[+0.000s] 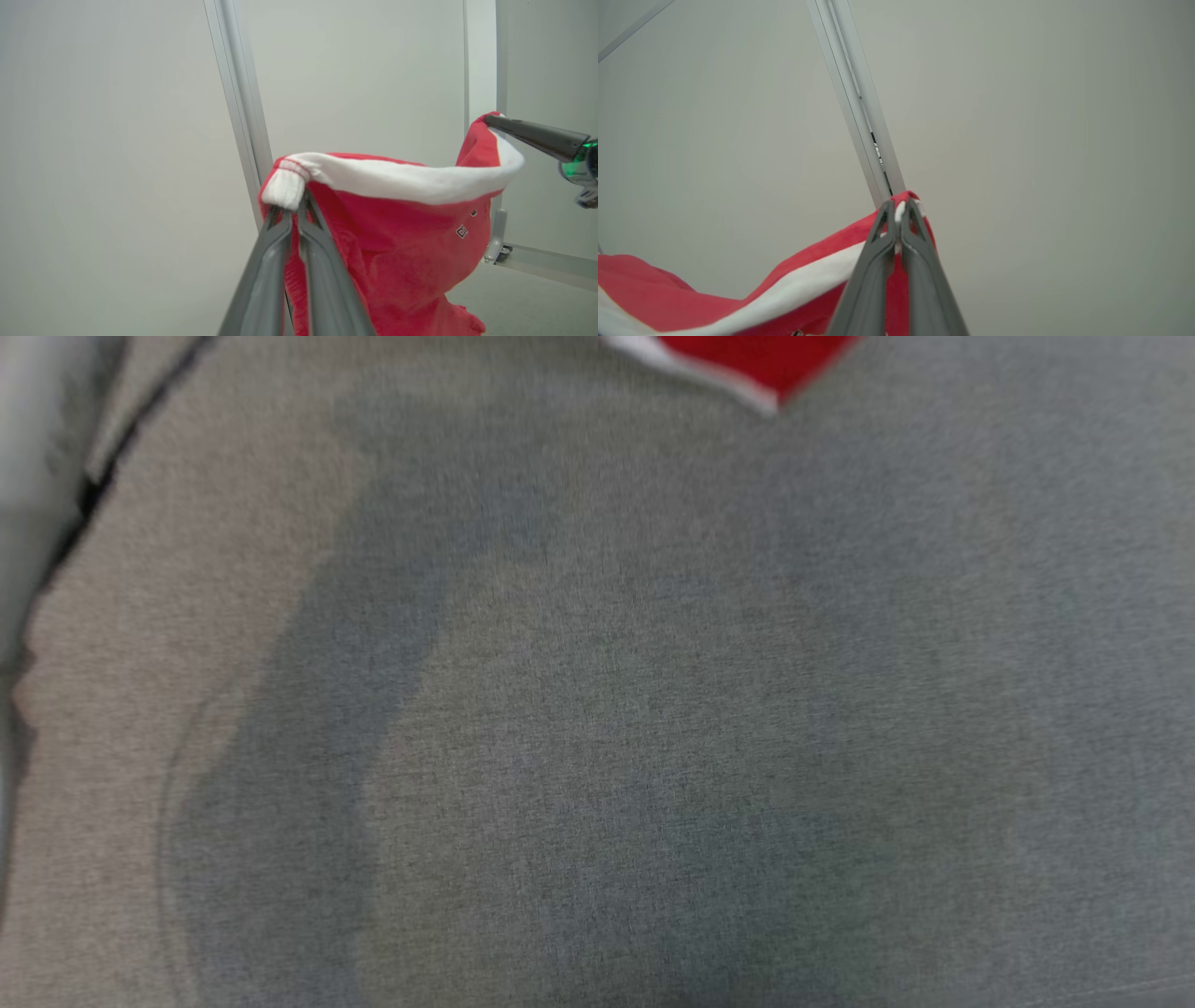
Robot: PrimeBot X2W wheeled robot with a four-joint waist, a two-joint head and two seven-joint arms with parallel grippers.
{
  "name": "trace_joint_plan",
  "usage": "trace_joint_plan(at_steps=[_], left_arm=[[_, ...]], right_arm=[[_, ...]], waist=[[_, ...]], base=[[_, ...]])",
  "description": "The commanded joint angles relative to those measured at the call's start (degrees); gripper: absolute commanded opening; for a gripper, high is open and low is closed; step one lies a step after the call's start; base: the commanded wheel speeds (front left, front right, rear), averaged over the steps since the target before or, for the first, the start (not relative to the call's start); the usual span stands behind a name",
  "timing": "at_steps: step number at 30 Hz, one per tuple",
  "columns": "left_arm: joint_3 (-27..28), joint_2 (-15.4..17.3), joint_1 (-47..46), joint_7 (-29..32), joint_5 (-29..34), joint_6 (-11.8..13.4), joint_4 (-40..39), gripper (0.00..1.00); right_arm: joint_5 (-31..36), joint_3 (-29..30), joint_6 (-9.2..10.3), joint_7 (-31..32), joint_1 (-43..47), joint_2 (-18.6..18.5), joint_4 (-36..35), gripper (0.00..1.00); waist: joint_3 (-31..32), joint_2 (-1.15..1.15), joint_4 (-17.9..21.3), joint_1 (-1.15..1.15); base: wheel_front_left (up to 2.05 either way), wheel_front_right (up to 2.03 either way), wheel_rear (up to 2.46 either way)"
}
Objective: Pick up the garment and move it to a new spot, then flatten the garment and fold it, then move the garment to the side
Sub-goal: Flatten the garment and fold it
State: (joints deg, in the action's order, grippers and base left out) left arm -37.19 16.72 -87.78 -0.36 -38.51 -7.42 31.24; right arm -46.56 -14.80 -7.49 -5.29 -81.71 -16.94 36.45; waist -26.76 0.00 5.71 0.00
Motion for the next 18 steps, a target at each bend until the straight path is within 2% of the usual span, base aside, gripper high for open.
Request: trace_joint_plan(at_steps=[1, 10, 18], left_arm=[[-0.3, -0.4, -2.7, -0.3, -0.4, -0.1, 1.3, 0.00], [-5.5, -1.9, -18.8, -2.7, -1.8, -0.1, 11.6, 0.00], [-9.9, -2.4, -23.0, -5.2, -5.1, -0.1, 16.5, 0.00]], right_arm=[[-0.4, 0.4, -0.01, 0.3, -2.5, 0.0, 1.5, 0.00], [2.5, -2.2, -0.01, -2.1, -19.8, -0.5, 12.0, 0.00], [1.7, -5.7, -0.01, -4.3, -23.9, 0.2, 16.1, 0.00]], waist=[[-5.0, 0.00, 0.1, 0.00], [-10.7, 0.00, -1.1, 0.00], [-13.4, 0.00, -1.7, 0.00]], base=[[0.00, 0.00, 0.00], [0.00, 0.00, 0.00], [0.00, 0.00, 0.00]])
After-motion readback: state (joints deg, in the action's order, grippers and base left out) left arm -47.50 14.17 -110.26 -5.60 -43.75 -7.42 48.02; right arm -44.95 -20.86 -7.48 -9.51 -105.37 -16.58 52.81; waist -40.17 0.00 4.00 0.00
